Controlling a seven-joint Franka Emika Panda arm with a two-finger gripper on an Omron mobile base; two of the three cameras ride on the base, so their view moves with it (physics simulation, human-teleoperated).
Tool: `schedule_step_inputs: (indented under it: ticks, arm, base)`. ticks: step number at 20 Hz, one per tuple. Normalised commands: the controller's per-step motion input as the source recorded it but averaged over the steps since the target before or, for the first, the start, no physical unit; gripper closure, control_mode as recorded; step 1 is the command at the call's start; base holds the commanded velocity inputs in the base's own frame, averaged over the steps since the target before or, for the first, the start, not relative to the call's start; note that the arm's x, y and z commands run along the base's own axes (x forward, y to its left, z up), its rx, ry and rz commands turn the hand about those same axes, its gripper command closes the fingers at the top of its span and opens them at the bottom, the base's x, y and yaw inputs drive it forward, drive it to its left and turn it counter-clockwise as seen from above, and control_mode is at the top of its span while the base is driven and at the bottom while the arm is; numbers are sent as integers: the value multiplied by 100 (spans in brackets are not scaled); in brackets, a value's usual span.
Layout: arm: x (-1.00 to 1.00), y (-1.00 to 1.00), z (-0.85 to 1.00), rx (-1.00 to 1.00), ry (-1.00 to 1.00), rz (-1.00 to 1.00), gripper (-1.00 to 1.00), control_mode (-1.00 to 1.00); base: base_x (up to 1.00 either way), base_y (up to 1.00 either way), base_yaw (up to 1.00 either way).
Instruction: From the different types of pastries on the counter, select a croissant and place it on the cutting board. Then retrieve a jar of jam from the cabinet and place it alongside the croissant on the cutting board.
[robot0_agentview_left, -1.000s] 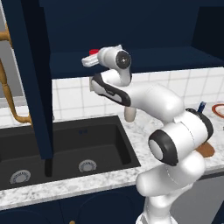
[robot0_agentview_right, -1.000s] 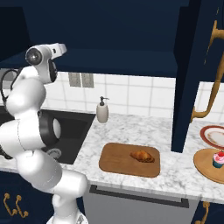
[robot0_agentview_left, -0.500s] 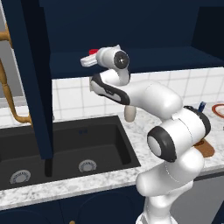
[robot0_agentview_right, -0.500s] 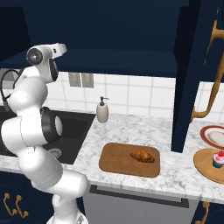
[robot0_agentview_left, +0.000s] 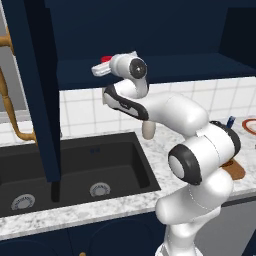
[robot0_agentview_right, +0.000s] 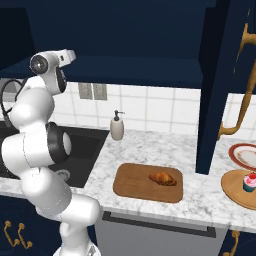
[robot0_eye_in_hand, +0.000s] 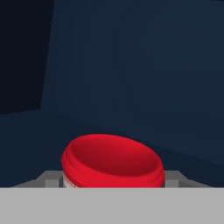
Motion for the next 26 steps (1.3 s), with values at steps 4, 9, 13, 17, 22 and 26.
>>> schedule_step_inputs:
  ticks: [4, 9, 13, 17, 22, 26]
  arm:
    - [-28, 8, -2, 0, -2, 0, 100, -100]
    - [-47, 18, -8, 0, -3, 0, 100, -100]
    - [-43, 14, 0, 0, -6, 0, 100, -100]
    - [-34, -1, 0, 0, -7, -3, 100, -100]
    - [-54, -10, 0, 2, -8, -6, 100, -100]
    - [-88, -29, 0, 12, -1, -9, 100, -100]
  base:
    - [0, 0, 0]
    - [0, 0, 0]
    - [0, 0, 0]
    - [0, 0, 0]
    - [0, 0, 0]
    - [0, 0, 0]
